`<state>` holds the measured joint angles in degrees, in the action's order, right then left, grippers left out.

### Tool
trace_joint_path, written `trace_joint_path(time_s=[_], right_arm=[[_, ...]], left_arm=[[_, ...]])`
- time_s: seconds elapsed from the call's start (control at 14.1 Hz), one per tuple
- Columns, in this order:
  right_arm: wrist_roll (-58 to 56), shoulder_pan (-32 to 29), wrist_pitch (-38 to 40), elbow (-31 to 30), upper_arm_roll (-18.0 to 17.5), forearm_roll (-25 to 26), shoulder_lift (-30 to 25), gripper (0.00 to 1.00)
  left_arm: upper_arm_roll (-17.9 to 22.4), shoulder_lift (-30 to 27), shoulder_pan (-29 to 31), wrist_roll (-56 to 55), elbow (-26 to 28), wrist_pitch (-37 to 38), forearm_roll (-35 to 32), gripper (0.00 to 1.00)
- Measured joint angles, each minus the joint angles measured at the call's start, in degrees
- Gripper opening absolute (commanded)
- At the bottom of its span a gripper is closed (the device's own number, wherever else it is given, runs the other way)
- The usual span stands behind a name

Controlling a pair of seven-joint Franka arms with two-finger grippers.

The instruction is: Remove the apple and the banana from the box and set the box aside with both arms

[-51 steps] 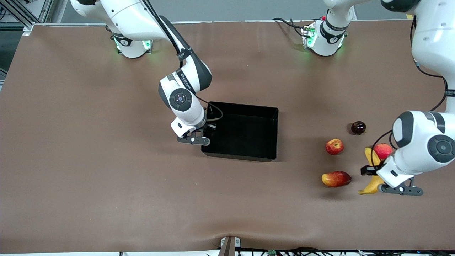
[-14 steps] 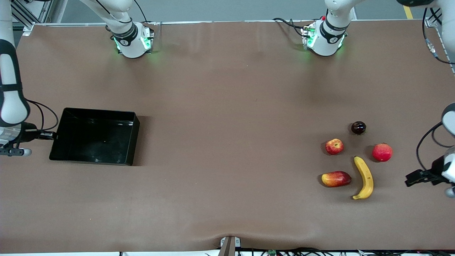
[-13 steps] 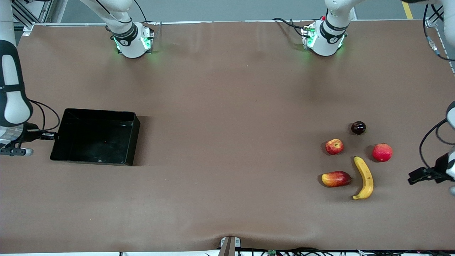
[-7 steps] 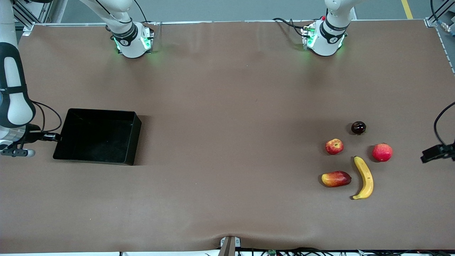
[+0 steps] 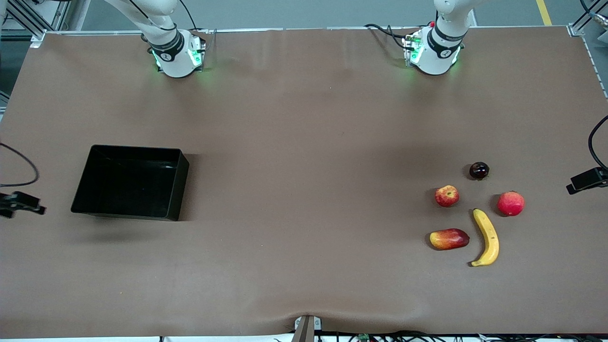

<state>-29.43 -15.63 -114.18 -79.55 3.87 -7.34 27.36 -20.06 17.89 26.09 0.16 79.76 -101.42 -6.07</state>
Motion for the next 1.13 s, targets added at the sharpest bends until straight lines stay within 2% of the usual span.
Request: trace_joint_path(time_s=[0.21, 0.35, 0.57, 0.71, 0.92, 1.13], right_arm=[[4.9, 4.5, 5.9, 6.0, -0.1, 0.7, -0.7, 1.0], [12.8, 7.7, 9.7, 7.3, -0.3, 0.8, -2.2, 1.0], [24.3, 12.3, 19.6, 7.9, -0.3, 1.0, -6.7, 1.0], [29.3, 14.4, 25.9, 7.8, -0.3, 1.1, -10.6, 1.0], [30.8, 15.0, 33.4, 5.9, -0.2, 1.4, -17.4, 1.0], [30.8, 14.9, 34.6, 0.4, 0.5, 1.5, -24.2, 1.0]], left_arm=[[-0.3, -1.2, 0.0, -1.6, 0.0, 2.6, 0.1, 1.0], [-1.3, -2.0, -0.1, -3.8, 0.0, 3.9, 0.1, 1.0], [-2.4, -2.9, -0.3, -5.8, 0.2, 4.6, 0.1, 1.0], [-3.2, -2.9, -0.5, -7.1, 0.5, 4.7, 0.1, 1.0], [-4.1, -2.9, -0.8, -7.4, 1.0, 4.7, 0.1, 1.0], [-4.5, -2.8, -1.1, -7.4, 1.5, 4.7, 0.1, 1.0]])
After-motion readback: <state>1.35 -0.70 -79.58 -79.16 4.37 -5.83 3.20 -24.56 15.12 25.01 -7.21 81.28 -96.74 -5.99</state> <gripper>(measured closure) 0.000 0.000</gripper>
